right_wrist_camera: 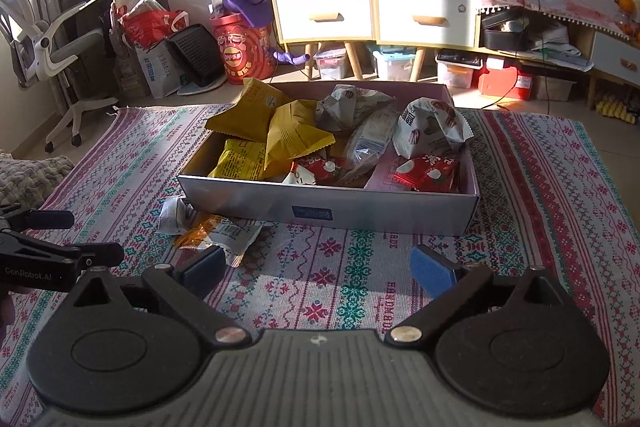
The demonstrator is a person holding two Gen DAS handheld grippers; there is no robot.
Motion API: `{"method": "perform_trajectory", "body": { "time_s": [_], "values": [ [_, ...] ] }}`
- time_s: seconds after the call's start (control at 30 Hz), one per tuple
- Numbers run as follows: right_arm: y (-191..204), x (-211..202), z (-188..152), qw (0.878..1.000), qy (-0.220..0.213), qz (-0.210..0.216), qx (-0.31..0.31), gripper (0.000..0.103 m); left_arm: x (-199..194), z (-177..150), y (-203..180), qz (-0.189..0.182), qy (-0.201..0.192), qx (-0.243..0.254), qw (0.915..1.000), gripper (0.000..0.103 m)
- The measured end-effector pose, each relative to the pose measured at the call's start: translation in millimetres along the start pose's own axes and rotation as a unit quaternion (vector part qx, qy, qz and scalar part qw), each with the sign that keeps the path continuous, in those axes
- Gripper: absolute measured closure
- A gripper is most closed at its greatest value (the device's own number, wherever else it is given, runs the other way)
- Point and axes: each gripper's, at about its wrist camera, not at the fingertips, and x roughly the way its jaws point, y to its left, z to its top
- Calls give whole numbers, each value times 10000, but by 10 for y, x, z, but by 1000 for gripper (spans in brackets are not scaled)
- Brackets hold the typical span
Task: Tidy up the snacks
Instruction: 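Grasp the silver sachet with the left gripper while the right gripper grasps the orange barcode packet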
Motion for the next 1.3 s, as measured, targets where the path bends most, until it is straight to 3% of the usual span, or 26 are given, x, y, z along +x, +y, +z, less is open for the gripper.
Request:
{"method": "perform_trajectory", "body": {
  "time_s": [0.27, 0.43, 0.67, 0.77, 0.87, 0.93, 1.27, 1.3],
  "values": [
    [182, 152, -96, 9990, 163, -4, -411, 5, 216, 85, -5, -193, -108, -296, 9993, 1],
    [257, 198, -138, 9976, 204, -10, -658, 5, 388, 165, -42, -384, 42, -619, 9973, 19],
    [306, 240, -176, 9973, 285, 103, -664, 5, 511, 258, -113, -461, 149, -768, 9959, 27],
    [363, 282, -176, 9961, 304, 135, -818, 7, 518, 294, -120, -379, 219, -809, 9958, 41],
    [393, 332, -140, 9946, 262, 162, -987, 14, 521, 331, -145, -116, 374, -655, 9971, 59],
    [416, 387, -115, 9940, 261, 190, -1044, 25, 506, 346, -135, -55, 489, -625, 9968, 72],
    [701, 434, -137, 9864, 108, 529, -1555, 51, 378, 312, 61, -147, 887, -813, 9926, 75],
    [734, 423, -151, 9854, 160, 646, -1568, 57, 358, 300, 92, -135, 902, -823, 9924, 75]
  ]
}}
